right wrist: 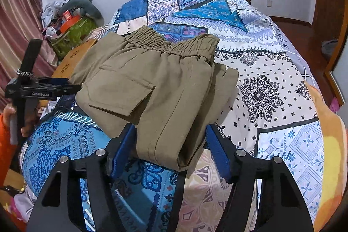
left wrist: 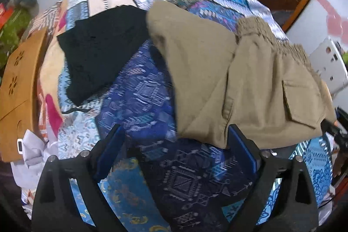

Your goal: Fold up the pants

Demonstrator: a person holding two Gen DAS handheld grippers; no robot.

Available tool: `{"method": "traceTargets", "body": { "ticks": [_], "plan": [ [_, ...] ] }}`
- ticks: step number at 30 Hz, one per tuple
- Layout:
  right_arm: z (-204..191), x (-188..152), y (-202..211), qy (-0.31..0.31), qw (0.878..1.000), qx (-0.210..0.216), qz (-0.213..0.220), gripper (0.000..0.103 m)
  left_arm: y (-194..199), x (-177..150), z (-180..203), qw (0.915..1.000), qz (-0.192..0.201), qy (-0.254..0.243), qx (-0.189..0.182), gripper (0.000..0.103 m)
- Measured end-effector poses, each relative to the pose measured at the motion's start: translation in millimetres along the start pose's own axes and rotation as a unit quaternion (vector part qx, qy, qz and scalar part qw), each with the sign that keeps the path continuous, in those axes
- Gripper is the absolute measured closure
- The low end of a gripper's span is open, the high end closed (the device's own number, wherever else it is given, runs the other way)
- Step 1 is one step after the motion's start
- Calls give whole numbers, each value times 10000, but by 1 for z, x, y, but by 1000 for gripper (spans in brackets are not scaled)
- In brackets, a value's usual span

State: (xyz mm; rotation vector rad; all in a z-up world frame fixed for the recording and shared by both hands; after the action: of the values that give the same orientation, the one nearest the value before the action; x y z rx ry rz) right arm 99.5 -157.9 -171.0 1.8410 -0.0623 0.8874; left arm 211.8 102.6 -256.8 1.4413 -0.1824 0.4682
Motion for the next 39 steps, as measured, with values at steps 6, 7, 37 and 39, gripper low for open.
{"method": "traceTargets", "body": {
  "ticks": [6, 7, 37, 39],
  "plan": [
    [-2, 2, -1, 125, 9999, -81, -16, 42, 17, 1, -24, 9928, 405, -148, 1120, 17],
    [-1, 3, -1, 127, 9999, -105, -21, 42, 19, 2, -32, 9925, 398, -48, 1156, 19],
    [16, 3, -7, -207, 9997, -28, -150, 42, 16, 5, -34, 9984, 188, 508, -183, 18],
    [16, 3, -7, -202, 9997, -38, -155, 42, 12, 5, -19, 9986, 131, 361, -367, 18]
  ]
}}
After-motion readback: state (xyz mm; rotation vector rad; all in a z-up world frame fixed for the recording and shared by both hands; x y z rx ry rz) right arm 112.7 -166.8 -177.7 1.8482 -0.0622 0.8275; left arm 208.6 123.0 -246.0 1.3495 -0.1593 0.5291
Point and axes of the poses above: each gripper's, at about its wrist camera, not at the fingertips, and y roughly against the way its jaws point, z to its right, x to its top, the point moved 4 cm from there along -y, roughly the way its jaws point, and after that the axes turned 6 degrees about y, right-handed, at the moved point
